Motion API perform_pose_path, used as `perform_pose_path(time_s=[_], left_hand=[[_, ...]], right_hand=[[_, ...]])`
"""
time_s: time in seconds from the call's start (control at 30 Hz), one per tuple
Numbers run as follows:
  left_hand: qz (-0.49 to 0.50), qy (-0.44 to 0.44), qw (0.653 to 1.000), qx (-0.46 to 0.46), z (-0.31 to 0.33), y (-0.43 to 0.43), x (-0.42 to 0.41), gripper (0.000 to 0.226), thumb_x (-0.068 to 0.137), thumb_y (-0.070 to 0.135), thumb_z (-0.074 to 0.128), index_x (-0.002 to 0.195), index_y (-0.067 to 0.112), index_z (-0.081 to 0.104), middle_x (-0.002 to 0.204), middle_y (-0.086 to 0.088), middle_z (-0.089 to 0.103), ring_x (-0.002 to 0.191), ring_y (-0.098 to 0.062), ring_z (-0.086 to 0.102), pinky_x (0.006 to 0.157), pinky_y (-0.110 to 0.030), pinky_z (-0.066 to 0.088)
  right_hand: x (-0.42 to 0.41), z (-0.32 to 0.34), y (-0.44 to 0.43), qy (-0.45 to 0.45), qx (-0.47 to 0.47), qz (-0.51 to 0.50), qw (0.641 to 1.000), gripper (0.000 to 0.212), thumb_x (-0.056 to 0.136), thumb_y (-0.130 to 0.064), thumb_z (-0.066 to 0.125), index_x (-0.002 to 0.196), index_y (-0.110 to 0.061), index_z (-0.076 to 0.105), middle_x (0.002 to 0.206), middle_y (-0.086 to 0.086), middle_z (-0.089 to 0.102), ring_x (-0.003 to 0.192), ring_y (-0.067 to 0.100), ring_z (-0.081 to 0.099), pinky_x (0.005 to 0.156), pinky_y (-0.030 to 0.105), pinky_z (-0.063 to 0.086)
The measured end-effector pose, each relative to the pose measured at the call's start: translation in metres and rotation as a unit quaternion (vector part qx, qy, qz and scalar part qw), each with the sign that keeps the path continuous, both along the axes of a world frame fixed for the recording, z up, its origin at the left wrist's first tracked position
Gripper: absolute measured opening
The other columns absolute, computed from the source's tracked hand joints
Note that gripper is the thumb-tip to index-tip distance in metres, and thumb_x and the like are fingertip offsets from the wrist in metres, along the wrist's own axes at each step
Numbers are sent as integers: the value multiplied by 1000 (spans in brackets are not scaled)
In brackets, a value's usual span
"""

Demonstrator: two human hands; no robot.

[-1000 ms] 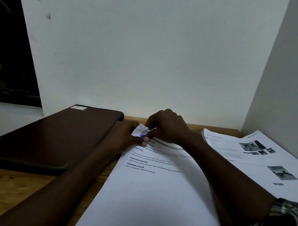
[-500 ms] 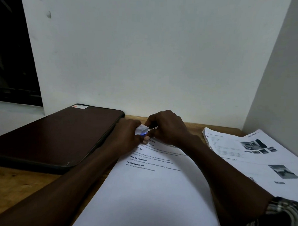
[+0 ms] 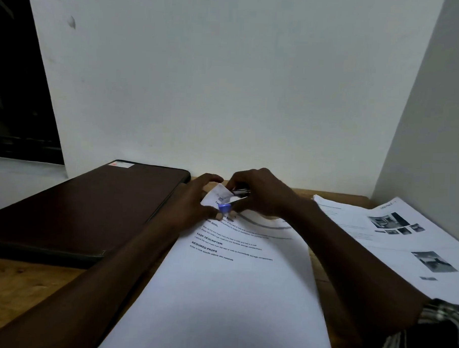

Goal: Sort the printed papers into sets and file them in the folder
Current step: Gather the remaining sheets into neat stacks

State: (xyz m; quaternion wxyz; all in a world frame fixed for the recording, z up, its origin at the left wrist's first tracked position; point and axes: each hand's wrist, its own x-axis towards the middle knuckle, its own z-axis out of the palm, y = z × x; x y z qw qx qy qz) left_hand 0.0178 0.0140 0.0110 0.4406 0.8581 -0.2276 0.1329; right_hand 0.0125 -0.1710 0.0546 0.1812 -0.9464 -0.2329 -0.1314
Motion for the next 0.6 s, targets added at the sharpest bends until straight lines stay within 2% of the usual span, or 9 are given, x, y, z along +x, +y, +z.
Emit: perform_pose_path(time_s=[0.07,0.17,0.23,0.3,0.37,0.43,0.5,0.53,0.6], left_hand=[[-12,22,1000,1,0,0,-4,57,69,0,82,113,26,55,91,19,56,79,4,56,62,-4,42],[-15,51,999,-4,-4,2,0,35,79,2,75,108,18,67,83,17,63,77,2,63,67,-17,50],[-4,45,999,-14,-5,3,0,24,83,5,72,103,18,68,81,17,62,70,9,62,60,-9,46],[-10,43,999,-19,-4,4,-1,21,87,9,69,103,21,65,90,12,66,66,16,58,57,-3,42],[-13,38,999,-10,-2,4,-3,21,90,13,67,103,28,60,97,0,68,66,19,56,57,-2,41],[-17,37,999,-25,-3,4,-4,18,91,16,66,99,32,60,97,-1,70,70,15,60,61,-4,43],[-24,53,996,-69,-6,3,-1,10,92,21,66,94,31,66,87,10,74,74,3,67,68,-18,49],[-28,61,994,-86,-5,2,-3,7,92,23,65,91,29,67,76,16,72,71,1,68,67,-19,49],[-26,57,993,-95,-3,1,-4,9,92,22,65,85,27,67,64,28,65,62,7,64,58,-11,46]], right_hand=[[5,3,-12,20,-4,-17,1000,31,66,-27,87,92,-26,69,82,-13,62,75,3,56,67,22,45],[8,3,-33,34,21,-39,998,31,67,-23,87,95,-21,72,77,-13,63,69,0,53,60,12,37],[11,-3,-48,80,111,-42,990,30,69,-17,85,97,-18,73,78,-10,66,70,4,55,68,18,41],[15,-12,-60,91,197,-75,973,27,71,-15,84,96,-17,73,75,-7,66,70,9,56,70,25,42],[20,-22,-69,55,175,-135,974,25,73,-20,83,96,-18,74,81,-2,70,77,13,60,68,22,41],[22,-32,-70,43,120,-171,977,22,75,-22,80,97,-19,75,85,1,71,81,13,62,61,11,39],[26,-39,-67,48,99,-185,976,17,79,-22,77,96,-21,76,85,1,72,82,13,63,60,12,41],[28,-41,-64,44,89,-190,977,16,79,-22,75,95,-23,76,86,1,73,83,13,64,64,17,44],[30,-42,-58,39,84,-190,977,14,79,-23,74,93,-24,77,86,2,74,83,14,65,69,22,46]])
